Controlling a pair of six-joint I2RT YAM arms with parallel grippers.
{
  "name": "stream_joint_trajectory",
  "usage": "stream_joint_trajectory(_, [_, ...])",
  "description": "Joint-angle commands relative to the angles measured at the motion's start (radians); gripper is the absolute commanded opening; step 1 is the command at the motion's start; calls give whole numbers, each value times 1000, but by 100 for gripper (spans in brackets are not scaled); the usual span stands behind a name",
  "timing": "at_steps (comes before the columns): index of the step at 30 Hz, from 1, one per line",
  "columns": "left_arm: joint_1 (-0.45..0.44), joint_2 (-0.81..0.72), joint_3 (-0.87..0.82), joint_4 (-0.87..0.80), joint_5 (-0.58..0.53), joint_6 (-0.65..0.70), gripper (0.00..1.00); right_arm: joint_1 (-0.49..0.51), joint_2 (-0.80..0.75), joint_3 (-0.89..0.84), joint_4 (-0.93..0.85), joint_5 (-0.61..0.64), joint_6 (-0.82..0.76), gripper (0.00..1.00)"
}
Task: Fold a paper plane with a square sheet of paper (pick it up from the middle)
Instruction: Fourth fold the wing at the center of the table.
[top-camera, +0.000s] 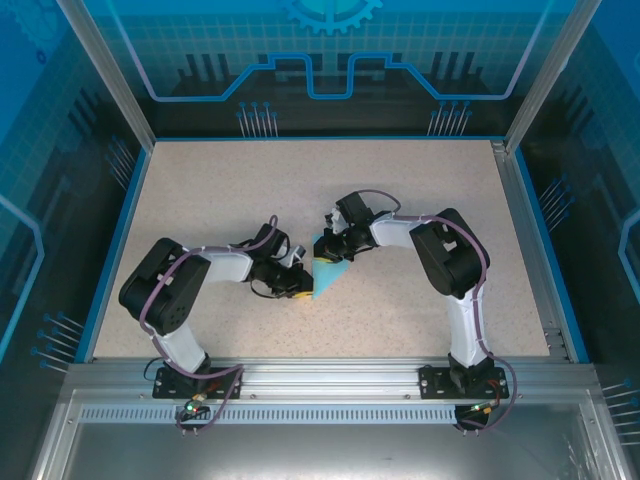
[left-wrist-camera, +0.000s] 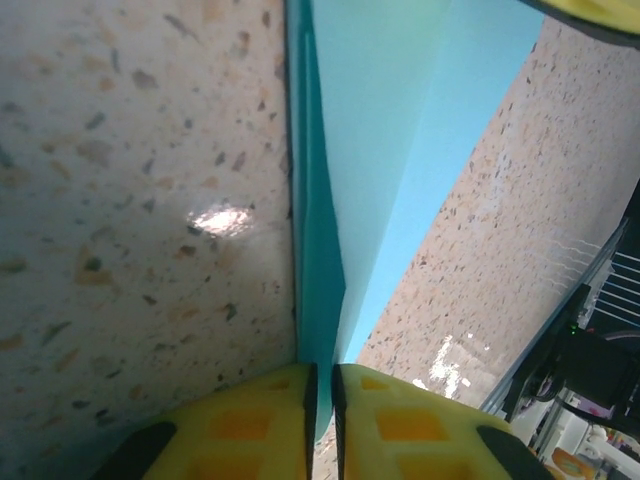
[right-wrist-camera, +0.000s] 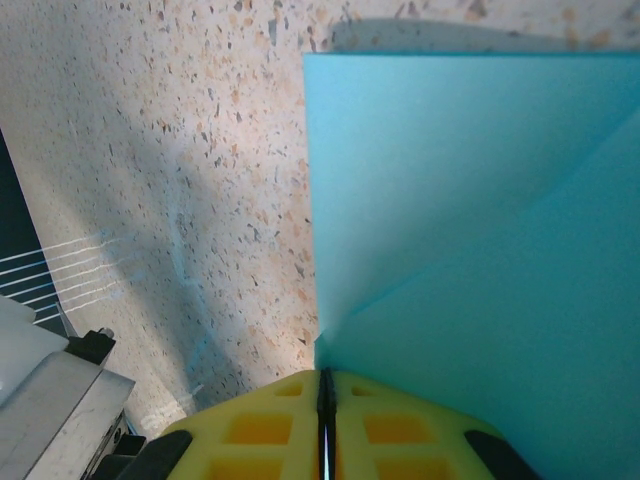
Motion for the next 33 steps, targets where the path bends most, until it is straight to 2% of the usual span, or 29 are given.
stream_joint_trajectory(1, [-16,-5,20,-81,0,16,16,-8,59,-39,-90,62,-15,11])
stream_joint_trajectory(8, [-20,5,18,-98,-14,21,5,-8,57,-39,-93,62,-16,11])
stream_joint_trajectory(12, [-22,0,10,-108,-20,24,3,-7,64,-41,-91,66,-14,11])
stream_joint_trajectory(17, [-23,-32,-19,-124,-24,16,9,-6,75,-43,-91,70,-16,11])
stream_joint_trajectory(22, [-23,-146,-49,-109,-45,-31,21,-5,76,-49,-94,73,-22,11])
stream_joint_trajectory(28, [-22,-259,-4,-90,-109,-93,19,-5,77,-52,-99,75,-25,11])
stream_joint_trajectory(33, [-23,-195,36,64,-84,-175,14,-5,78,-50,-99,75,-24,11])
